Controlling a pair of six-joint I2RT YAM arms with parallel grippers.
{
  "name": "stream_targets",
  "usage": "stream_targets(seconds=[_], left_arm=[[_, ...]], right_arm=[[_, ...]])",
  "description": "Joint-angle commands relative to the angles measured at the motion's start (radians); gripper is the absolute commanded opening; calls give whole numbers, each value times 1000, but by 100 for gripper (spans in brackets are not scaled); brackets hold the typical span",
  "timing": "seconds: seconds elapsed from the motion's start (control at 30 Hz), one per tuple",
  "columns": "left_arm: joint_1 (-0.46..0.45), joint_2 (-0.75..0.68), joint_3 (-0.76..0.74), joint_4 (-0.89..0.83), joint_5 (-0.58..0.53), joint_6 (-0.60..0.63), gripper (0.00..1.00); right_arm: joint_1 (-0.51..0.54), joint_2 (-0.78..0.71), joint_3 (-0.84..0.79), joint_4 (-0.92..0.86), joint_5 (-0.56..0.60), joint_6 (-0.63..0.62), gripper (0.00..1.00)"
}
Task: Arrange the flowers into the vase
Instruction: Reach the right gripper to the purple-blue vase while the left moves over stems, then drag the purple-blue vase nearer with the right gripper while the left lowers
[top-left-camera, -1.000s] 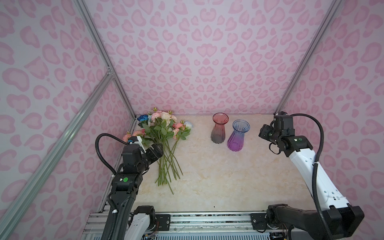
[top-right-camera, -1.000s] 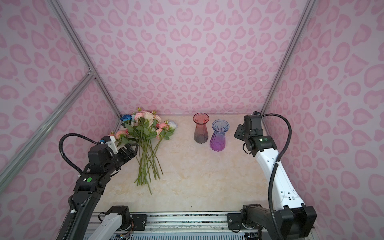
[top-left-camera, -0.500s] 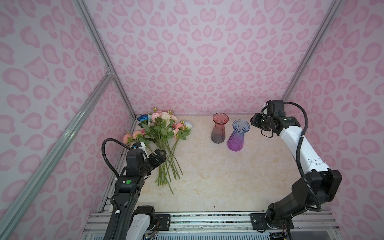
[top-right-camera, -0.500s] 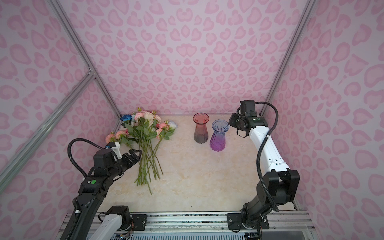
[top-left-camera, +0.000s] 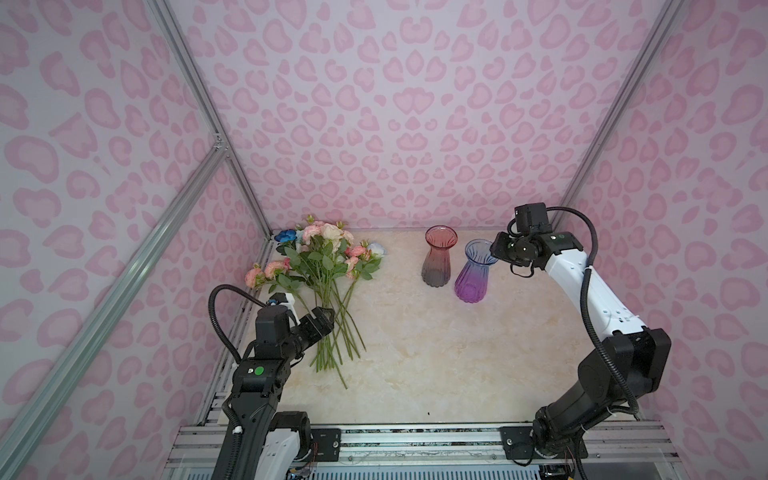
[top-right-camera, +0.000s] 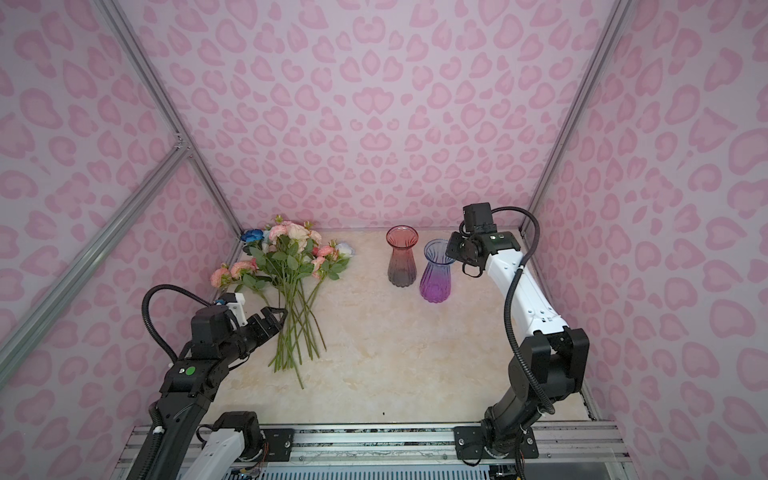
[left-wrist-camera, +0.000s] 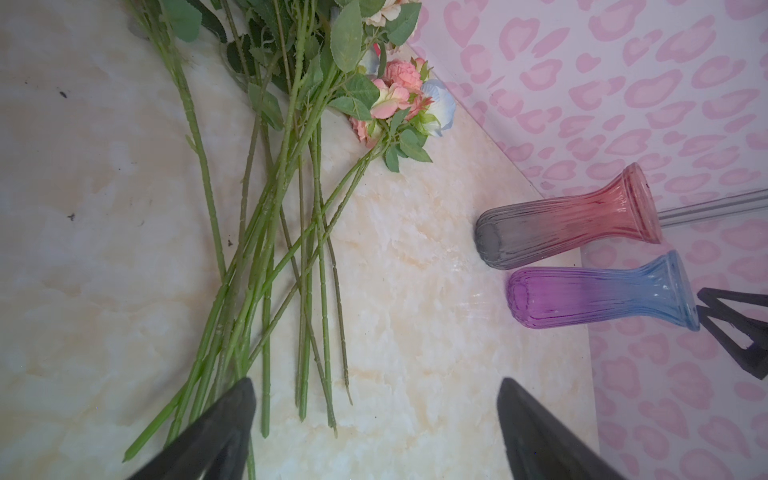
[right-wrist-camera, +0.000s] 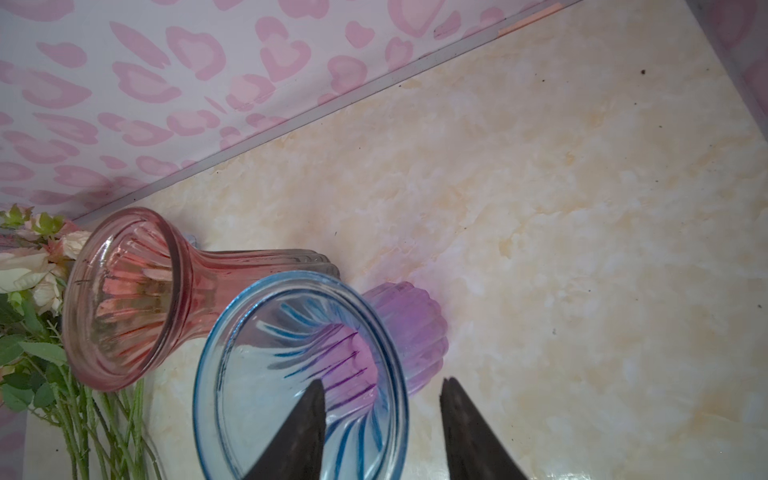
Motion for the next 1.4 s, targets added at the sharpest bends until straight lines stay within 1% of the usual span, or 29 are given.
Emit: stream_targets(seconds=[0.0,0.17,0.37,0.5,0.6,0.63,0.67,0.73,0.8,0.97,1.17,1.37], left_arm=[[0,-4,-8,11,7,4,92],[1,-2,-18,16,5,0,92],[0,10,-23,18,9,-1,92],[1,13,-16,15,7,1,92],[0,8,-16,2,-19,1,90],[1,7,-17,-1,-26,-1,90],[0,5,-17,-1,-27,-3,90],[0,5,-19,-1,-28,-4,90],[0,7,-19,-1,-31,-6,90],[0,10,-11,-3,-38,-8,90],[0,7,-1,-9,-37,-12,90],[0,2,19,-12,-26,-19,90]], right_arm=[[2,14,5,-20,33,-25,47],[1,65,27,-36,36,-30,46],[2,118,76,-71,26,-42,33],[-3,147,111,-108,19,-49,30],[-2,154,111,-109,10,-48,25],[-3,156,109,-110,9,-47,23],[-2,155,110,-110,7,-47,18],[-2,151,105,-106,-1,-45,15],[-2,147,97,-102,-11,-41,7],[-2,133,76,-94,-25,-35,0],[-4,77,14,-55,-72,-10,0],[-6,-24,-54,-6,-110,17,0]])
